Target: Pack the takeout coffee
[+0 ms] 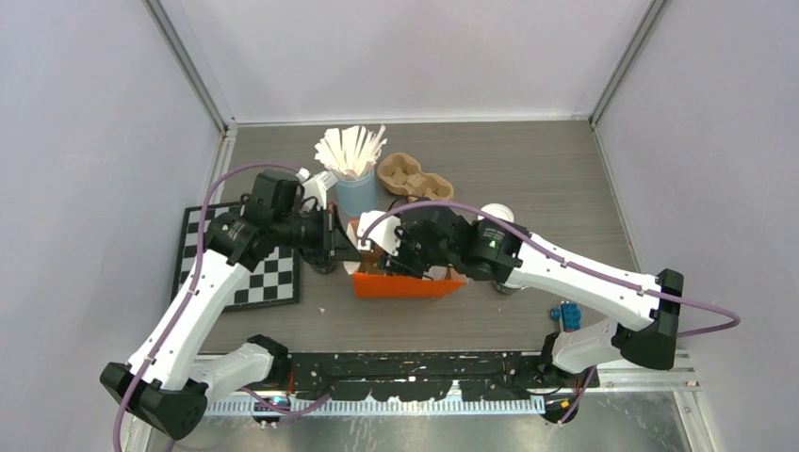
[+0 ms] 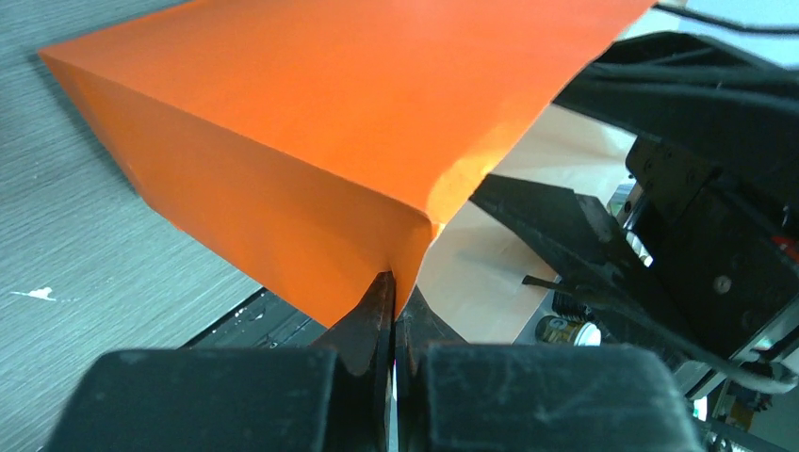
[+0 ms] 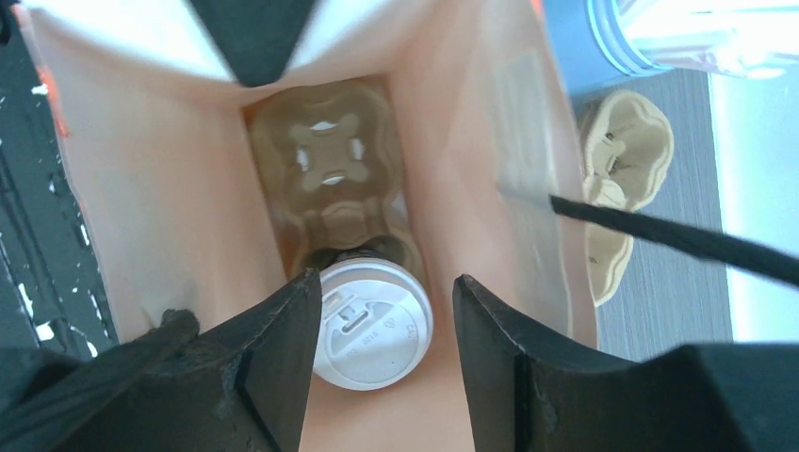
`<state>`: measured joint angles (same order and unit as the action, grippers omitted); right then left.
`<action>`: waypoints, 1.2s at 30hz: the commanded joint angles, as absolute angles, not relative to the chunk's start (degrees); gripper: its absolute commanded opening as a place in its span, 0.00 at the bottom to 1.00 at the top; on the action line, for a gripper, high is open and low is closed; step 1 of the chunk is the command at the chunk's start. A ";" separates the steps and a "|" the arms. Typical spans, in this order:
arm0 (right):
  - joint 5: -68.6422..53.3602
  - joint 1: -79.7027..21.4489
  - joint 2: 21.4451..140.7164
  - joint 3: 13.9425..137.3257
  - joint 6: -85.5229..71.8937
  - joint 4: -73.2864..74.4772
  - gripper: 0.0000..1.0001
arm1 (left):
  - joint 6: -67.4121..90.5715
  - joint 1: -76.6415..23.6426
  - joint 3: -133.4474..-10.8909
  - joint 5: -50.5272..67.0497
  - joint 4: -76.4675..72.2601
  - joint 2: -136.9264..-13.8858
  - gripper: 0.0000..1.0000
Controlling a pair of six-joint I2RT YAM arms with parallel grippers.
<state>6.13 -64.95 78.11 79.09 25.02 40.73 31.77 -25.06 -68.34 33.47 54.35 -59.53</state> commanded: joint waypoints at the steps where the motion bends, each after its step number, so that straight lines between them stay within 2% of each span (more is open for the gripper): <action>1: 9.51 -63.78 77.72 81.71 22.01 38.85 0.58 | 32.28 -25.05 -71.22 34.67 54.73 -59.48 0.00; 11: 13.48 -63.15 75.16 78.78 25.15 42.66 0.58 | 31.24 -25.05 -71.52 34.86 55.39 -59.92 0.00; 21: 14.73 -61.30 73.50 77.99 22.09 42.47 0.52 | 31.35 -25.06 -71.34 35.38 54.92 -60.54 0.00; 28: 12.26 -61.23 70.94 75.28 25.92 43.25 0.50 | 31.77 -25.05 -71.10 35.03 54.60 -60.31 0.00; 36: 10.64 -60.77 73.70 83.57 22.91 44.20 0.49 | 32.44 -25.05 -72.01 34.32 54.64 -60.75 0.00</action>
<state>12.23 -60.99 73.03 76.95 24.60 45.15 32.18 -25.06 -69.25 33.65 56.03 -60.64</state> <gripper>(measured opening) 0.493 0.008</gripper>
